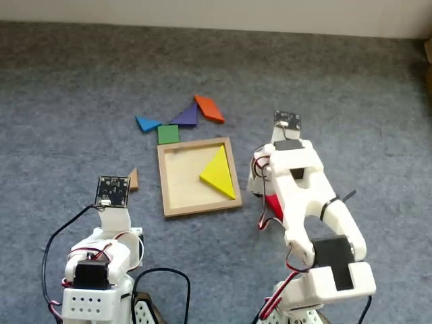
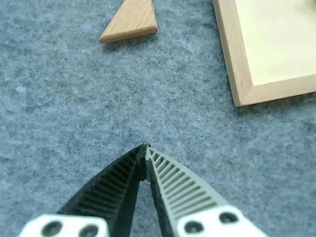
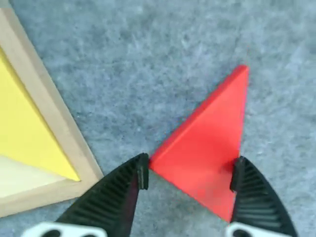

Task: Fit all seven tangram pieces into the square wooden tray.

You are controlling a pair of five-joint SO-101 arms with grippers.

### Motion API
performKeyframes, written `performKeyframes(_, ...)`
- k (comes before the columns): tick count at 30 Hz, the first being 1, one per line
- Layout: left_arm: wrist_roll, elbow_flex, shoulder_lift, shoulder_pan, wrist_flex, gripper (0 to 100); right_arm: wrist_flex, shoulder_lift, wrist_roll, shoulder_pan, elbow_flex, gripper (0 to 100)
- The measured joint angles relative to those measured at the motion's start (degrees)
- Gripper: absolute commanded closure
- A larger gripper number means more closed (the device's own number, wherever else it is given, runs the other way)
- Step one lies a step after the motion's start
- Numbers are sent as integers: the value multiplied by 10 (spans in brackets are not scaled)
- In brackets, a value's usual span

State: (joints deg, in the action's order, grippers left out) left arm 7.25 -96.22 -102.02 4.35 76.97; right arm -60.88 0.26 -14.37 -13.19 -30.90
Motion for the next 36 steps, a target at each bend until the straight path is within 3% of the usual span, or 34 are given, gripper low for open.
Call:
performKeyframes(11, 0, 0, 0, 0, 0, 994, -7, -61, 124, 0, -1, 746)
performKeyframes(14, 0, 0, 0, 0, 0, 994, -7, -61, 116, 0, -1, 737)
performKeyframes(19, 0, 0, 0, 0, 0, 994, -7, -61, 62, 0, -1, 628)
performKeyframes(36, 0, 0, 0, 0, 0, 994, -6, 44, 36, -18, -1, 626)
